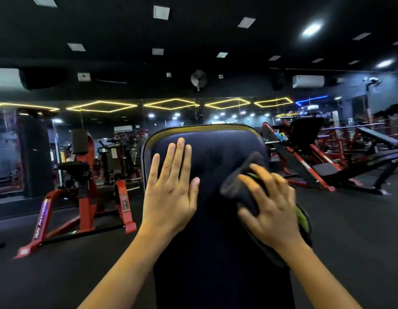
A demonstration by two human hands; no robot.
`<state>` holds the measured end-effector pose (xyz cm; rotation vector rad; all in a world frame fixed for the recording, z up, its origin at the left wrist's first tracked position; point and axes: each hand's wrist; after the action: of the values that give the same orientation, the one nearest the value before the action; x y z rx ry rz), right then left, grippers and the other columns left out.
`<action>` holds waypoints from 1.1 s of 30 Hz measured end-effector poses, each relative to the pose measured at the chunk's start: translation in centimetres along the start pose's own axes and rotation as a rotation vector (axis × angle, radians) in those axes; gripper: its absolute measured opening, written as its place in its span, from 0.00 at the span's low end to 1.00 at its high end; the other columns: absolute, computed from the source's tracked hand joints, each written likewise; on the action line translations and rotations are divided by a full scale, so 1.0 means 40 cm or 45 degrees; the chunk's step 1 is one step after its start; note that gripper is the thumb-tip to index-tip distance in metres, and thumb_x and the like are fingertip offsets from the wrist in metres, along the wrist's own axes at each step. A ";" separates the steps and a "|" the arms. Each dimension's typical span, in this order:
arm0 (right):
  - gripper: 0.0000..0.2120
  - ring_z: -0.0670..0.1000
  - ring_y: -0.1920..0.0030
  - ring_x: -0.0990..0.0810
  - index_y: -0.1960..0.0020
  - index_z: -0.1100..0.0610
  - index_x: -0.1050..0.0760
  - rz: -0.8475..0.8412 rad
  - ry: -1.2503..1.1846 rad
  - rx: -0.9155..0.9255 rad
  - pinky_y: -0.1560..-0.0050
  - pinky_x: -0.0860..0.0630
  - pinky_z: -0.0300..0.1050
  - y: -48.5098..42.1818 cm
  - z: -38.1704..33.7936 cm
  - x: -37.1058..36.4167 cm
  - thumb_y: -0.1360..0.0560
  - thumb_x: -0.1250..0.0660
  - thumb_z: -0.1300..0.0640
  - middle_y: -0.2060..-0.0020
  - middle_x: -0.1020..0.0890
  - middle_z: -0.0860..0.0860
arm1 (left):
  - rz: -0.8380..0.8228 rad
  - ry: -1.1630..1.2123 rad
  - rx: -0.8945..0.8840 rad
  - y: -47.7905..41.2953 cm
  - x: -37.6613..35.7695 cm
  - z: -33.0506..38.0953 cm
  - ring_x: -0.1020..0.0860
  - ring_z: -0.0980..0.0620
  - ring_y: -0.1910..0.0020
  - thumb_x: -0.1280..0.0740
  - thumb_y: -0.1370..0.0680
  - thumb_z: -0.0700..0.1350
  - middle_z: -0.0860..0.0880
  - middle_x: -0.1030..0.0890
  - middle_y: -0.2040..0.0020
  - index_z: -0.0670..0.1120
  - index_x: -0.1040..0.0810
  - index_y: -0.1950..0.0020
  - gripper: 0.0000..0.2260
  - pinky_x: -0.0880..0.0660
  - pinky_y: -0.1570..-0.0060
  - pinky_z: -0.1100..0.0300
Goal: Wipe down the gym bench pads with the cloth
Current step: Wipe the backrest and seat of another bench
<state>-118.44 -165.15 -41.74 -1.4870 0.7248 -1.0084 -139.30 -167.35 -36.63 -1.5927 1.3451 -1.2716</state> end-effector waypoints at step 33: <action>0.27 0.66 0.47 0.27 0.31 0.53 0.38 0.009 0.005 -0.603 0.55 0.27 0.64 0.017 -0.060 -0.017 0.24 0.47 0.39 0.36 0.32 0.61 | 0.064 -0.033 0.004 0.000 -0.003 0.004 0.46 0.46 0.25 0.50 0.19 0.53 0.41 0.42 0.24 0.39 0.43 0.24 0.27 0.53 0.26 0.49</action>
<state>-120.82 -165.74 -42.57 -1.8842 1.0194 -0.8690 -139.14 -167.23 -36.70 -1.5589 1.3578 -1.2184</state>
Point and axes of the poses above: each hand's wrist, its own y-axis away from the middle knuckle, its own x-axis out of the back of the hand, z = x × y
